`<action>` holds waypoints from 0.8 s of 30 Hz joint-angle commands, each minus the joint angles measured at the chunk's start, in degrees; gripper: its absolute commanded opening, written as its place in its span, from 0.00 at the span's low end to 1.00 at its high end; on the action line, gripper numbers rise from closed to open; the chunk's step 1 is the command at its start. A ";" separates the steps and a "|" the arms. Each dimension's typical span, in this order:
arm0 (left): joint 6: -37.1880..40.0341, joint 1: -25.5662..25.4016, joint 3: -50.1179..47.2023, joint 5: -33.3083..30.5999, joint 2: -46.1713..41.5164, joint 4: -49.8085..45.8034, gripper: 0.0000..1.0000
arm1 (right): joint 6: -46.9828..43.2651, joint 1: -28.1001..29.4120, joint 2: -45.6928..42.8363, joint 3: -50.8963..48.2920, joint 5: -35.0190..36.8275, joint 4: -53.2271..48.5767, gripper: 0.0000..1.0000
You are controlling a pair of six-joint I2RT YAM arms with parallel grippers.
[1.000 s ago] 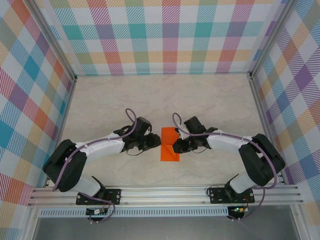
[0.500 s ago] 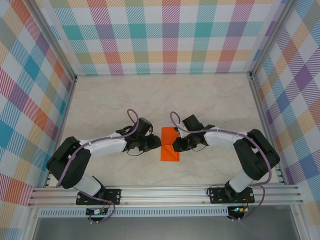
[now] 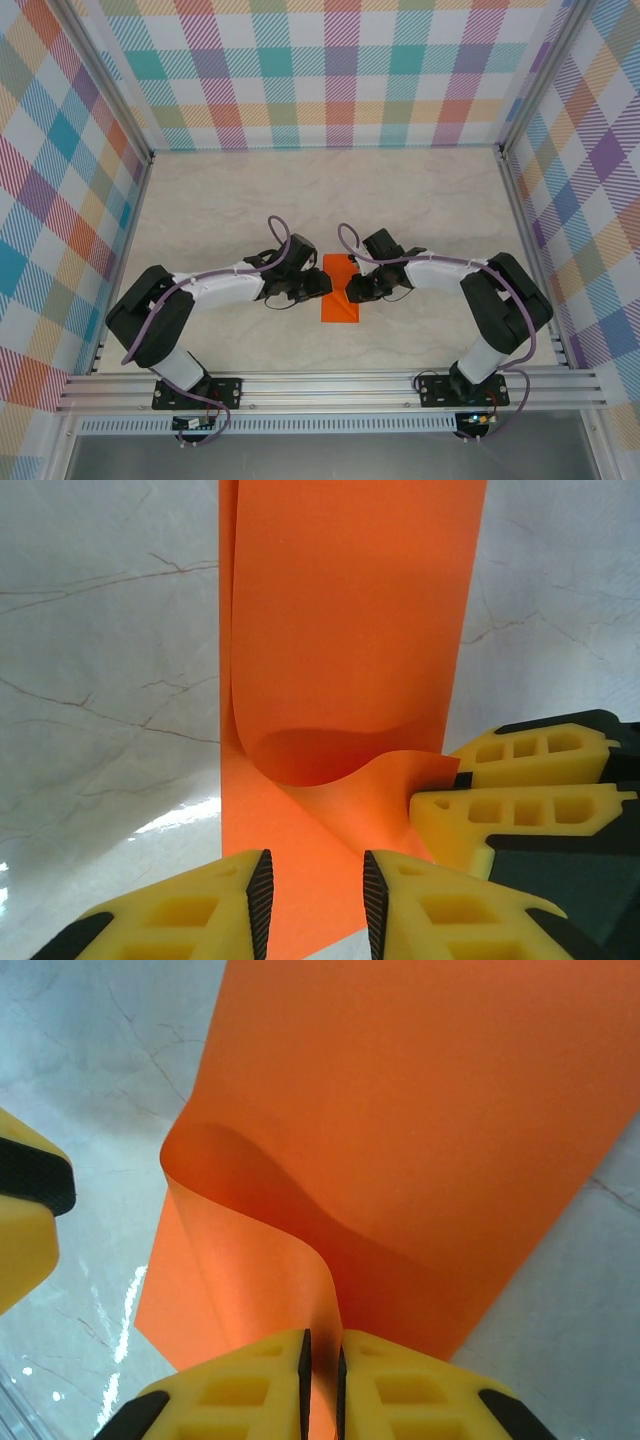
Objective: Fold a paper plane with a square sheet of paper (pick it up from the middle)
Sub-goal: Fold the triangle a second time at the center of the table.
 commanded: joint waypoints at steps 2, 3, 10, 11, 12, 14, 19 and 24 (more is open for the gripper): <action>0.52 -1.44 1.72 0.45 1.11 0.28 0.31 | -1.31 -0.45 0.53 1.51 0.81 -0.26 0.16; 0.36 -1.42 1.80 0.55 1.35 0.45 0.31 | -1.25 -0.51 0.48 1.36 0.89 -0.09 0.16; 0.30 -1.60 2.60 0.98 2.80 0.83 0.29 | -1.00 -0.77 0.65 1.12 1.16 0.53 0.17; 0.28 -1.70 2.81 0.92 2.97 0.82 0.28 | -0.89 -0.81 0.63 1.16 1.24 0.47 0.17; 0.27 -1.74 2.97 0.97 3.14 0.75 0.28 | -0.87 -0.86 0.62 1.13 1.25 0.51 0.17; 0.24 -1.72 3.08 0.90 3.42 0.87 0.27 | -0.84 -0.89 0.51 1.00 1.25 0.55 0.17; -0.73 -1.75 3.01 0.49 3.51 1.67 0.25 | -0.79 -0.95 0.66 1.07 1.32 0.45 0.17; -1.54 -1.78 2.98 0.11 3.88 2.38 0.24 | -0.53 -1.01 0.50 0.72 1.60 0.68 0.18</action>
